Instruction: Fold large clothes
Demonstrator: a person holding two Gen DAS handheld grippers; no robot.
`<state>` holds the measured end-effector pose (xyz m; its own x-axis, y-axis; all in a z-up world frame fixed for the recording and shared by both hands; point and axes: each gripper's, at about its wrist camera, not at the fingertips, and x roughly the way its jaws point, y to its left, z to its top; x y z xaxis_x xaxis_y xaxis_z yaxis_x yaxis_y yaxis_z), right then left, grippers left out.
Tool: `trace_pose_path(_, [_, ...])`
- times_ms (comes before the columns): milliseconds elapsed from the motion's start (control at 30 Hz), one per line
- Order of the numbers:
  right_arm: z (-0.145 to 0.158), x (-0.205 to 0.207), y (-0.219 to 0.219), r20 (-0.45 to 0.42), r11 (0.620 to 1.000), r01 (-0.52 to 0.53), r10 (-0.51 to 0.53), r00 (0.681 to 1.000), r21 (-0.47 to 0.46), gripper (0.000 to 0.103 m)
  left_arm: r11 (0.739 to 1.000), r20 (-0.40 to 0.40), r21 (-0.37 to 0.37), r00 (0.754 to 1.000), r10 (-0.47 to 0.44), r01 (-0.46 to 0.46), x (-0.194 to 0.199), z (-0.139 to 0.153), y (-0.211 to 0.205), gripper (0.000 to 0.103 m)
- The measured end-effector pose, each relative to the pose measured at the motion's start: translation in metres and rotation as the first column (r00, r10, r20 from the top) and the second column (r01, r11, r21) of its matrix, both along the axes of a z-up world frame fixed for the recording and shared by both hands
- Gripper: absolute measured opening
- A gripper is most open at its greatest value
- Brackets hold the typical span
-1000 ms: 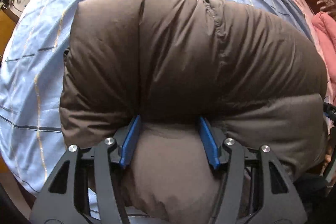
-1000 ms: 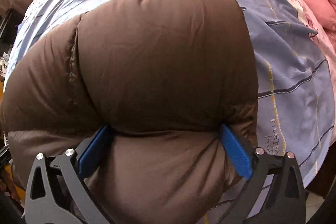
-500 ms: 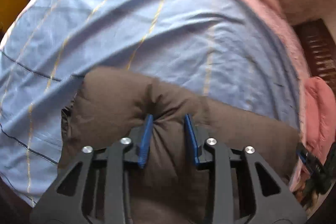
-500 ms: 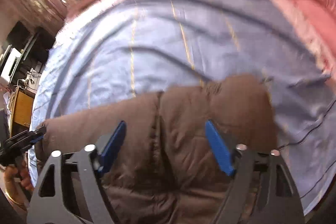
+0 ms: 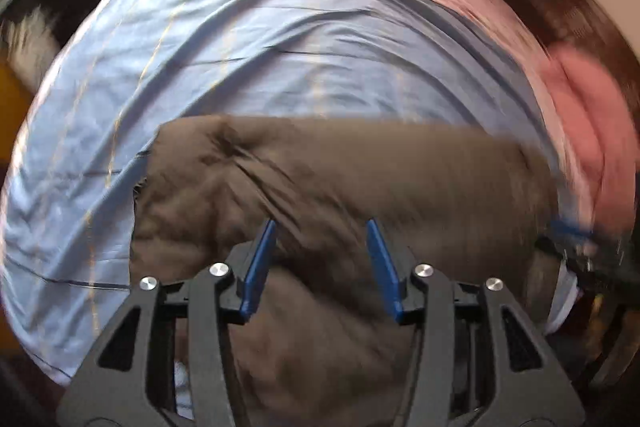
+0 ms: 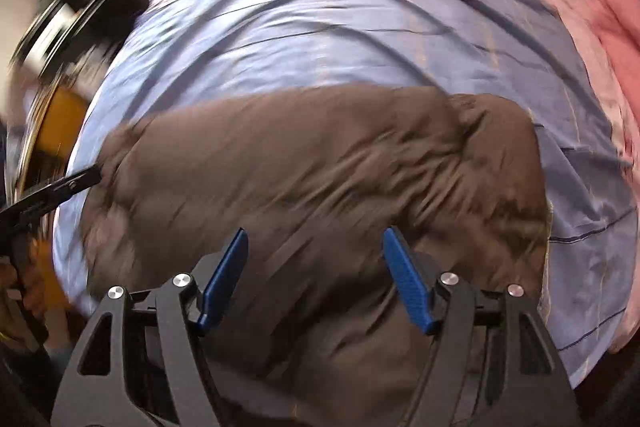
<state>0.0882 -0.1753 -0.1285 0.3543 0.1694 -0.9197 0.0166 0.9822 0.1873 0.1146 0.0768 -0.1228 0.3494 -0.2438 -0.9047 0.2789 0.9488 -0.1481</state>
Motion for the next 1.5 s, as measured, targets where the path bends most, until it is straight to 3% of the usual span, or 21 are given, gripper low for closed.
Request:
trace_pose_path(100, [-0.028, -0.026, 0.019, -0.051, 0.998, -0.028, 0.025, 0.998, -0.065, 0.072, 0.988, -0.040, 0.100, 0.993, -0.113, 0.117, -0.040, -0.024, -0.025, 0.043])
trace_pose_path(167, [-0.049, -0.029, 0.020, -0.078, 0.998, -0.018, 0.013, 0.997, -0.067, 0.073, 0.980, -0.068, 0.149, 0.990, -0.122, 0.131, -0.050, -0.043, -0.031, 0.038])
trace_pose_path(233, [-0.060, -0.026, 0.019, -0.088, 0.997, -0.020, 0.014, 0.996, -0.070, 0.080, 0.970, -0.059, 0.202, 0.990, -0.125, 0.134, -0.051, -0.055, -0.037, 0.040])
trace_pose_path(500, [-0.078, -0.031, -0.001, -0.142, 0.998, -0.034, 0.027, 0.989, -0.051, 0.084, 0.965, -0.101, 0.250, 0.993, -0.054, 0.078, -0.039, -0.078, -0.022, 0.047])
trace_pose_path(700, [-0.079, -0.037, -0.022, -0.165, 0.995, 0.000, -0.017, 0.986, -0.103, 0.084, 0.958, -0.093, 0.278, 0.994, -0.051, 0.075, -0.041, -0.076, -0.015, 0.050])
trace_pose_path(833, [-0.081, -0.039, -0.037, -0.180, 0.998, 0.029, -0.040, 0.983, -0.061, 0.084, 0.956, -0.090, 0.283, 0.994, -0.055, 0.078, -0.040, -0.077, -0.014, 0.052])
trace_pose_path(1033, [-0.083, -0.043, -0.069, -0.184, 0.982, 0.116, -0.142, 0.973, -0.148, 0.084, 0.953, -0.093, 0.294, 0.995, -0.044, 0.070, -0.040, -0.079, -0.008, 0.058])
trace_pose_path(1067, [-0.085, -0.043, -0.073, -0.187, 0.980, 0.127, -0.155, 0.970, -0.151, 0.084, 0.955, -0.101, 0.292, 0.994, -0.029, 0.057, -0.038, -0.079, -0.005, 0.058])
trace_pose_path(1100, [-0.085, -0.044, -0.076, -0.191, 0.980, 0.137, -0.164, 0.968, -0.147, 0.084, 0.956, -0.099, 0.290, 0.995, -0.005, 0.033, -0.037, -0.077, -0.001, 0.050])
trace_pose_path(1167, [-0.077, -0.044, -0.078, -0.172, 0.976, 0.150, -0.177, 0.969, -0.158, 0.079, 0.981, -0.071, 0.193, 0.997, 0.035, -0.021, -0.035, -0.057, 0.009, 0.039])
trace_pose_path(1200, [-0.068, -0.045, -0.081, -0.144, 0.974, 0.164, -0.187, 0.972, -0.159, 0.079, 0.992, -0.030, 0.122, 0.999, 0.045, -0.041, -0.035, -0.042, 0.014, 0.042])
trace_pose_path(1267, [-0.034, -0.045, -0.085, -0.034, 0.980, 0.187, -0.189, 0.981, -0.072, 0.079, 0.994, 0.106, 0.083, 0.992, 0.067, -0.076, -0.036, -0.013, 0.019, 0.057])
trace_pose_path(1300, [-0.014, -0.043, -0.085, 0.043, 0.983, 0.181, -0.181, 0.983, 0.002, 0.079, 0.994, 0.146, 0.070, 0.986, 0.074, -0.085, -0.034, -0.005, 0.019, 0.059])
trace_pose_path(1400, [0.012, -0.022, -0.066, 0.134, 0.990, 0.128, -0.136, 0.982, 0.066, 0.079, 0.997, 0.120, 0.027, 0.990, 0.068, -0.072, -0.022, -0.009, 0.008, 0.058])
trace_pose_path(1500, [0.008, 0.008, -0.028, 0.131, 0.995, 0.039, -0.051, 0.990, 0.092, 0.079, 1.000, 0.080, -0.001, 0.997, -0.004, 0.004, -0.018, -0.021, -0.021, 0.056])
